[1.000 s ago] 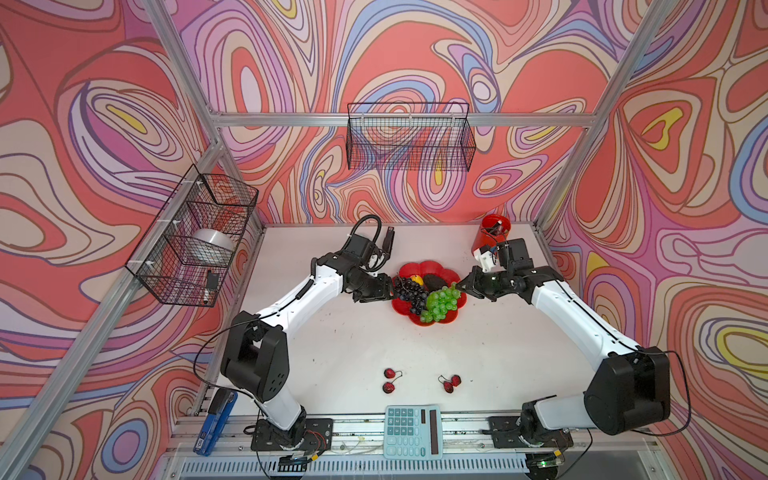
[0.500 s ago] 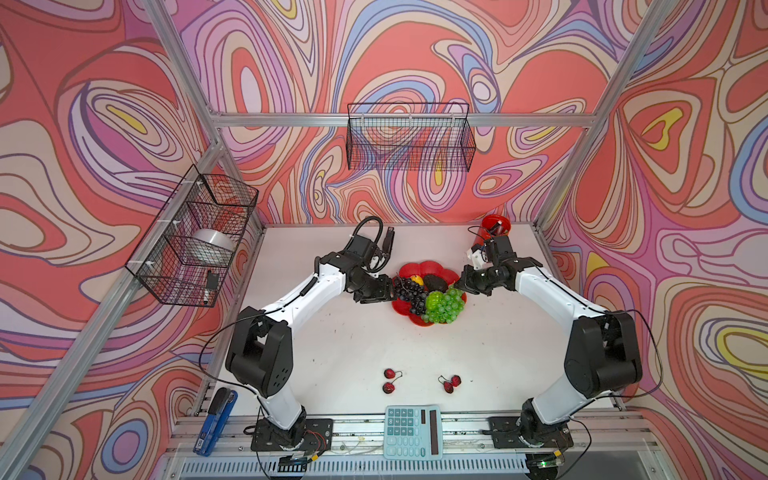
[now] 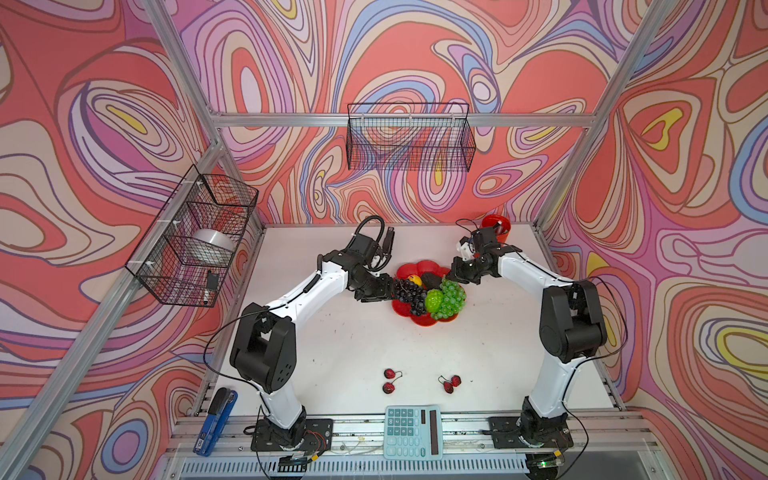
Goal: Place and organize the fake fruits in the fruit bowl
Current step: 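Lower the green grapes into the bowl beside the green bumpy fruit, then open the right gripper and raise it above the bowl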
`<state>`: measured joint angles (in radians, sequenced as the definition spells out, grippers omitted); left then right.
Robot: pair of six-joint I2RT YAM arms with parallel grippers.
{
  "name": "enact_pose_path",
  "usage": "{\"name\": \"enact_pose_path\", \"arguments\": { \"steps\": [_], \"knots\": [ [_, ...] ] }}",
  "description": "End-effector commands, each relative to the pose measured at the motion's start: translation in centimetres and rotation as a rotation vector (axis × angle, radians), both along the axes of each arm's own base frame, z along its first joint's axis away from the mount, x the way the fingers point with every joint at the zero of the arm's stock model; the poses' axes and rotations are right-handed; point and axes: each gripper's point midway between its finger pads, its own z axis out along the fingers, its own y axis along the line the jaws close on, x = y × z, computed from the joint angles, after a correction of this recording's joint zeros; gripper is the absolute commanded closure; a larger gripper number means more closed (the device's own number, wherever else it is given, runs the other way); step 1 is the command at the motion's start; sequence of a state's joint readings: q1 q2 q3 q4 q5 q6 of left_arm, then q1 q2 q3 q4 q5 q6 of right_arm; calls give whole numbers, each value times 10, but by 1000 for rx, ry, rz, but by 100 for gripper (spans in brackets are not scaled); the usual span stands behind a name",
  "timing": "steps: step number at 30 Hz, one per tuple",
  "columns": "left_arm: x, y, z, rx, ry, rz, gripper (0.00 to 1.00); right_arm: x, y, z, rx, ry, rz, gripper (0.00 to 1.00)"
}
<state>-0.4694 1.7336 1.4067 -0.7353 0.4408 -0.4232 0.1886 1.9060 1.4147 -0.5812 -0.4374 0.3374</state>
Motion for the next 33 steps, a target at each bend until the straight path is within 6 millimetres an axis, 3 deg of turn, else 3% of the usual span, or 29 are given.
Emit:
{"name": "enact_pose_path", "arguments": {
  "steps": [1, 6, 9, 15, 23, 33],
  "knots": [
    [3, 3, -3, 24, 11, -2, 43, 9, 3, 6, 6, -26, 25, 90],
    [4, 1, -3, 19, 14, -2, 42, 11, 0, 30, -8, -75, 25, 62],
    [4, 3, -1, 20, 9, 1, 41, 8, -5, 47, -42, -95, 27, 57],
    [0, 3, 3, 8, 8, 9, 41, -21, -18, 64, -88, -105, 12, 59],
    [-9, 6, 7, -1, 15, 13, 41, -70, -43, 38, -185, -33, -20, 77],
    [-13, 6, 14, -7, 10, 21, 42, -85, -46, 15, -192, 13, -32, 87]
  ]
}}
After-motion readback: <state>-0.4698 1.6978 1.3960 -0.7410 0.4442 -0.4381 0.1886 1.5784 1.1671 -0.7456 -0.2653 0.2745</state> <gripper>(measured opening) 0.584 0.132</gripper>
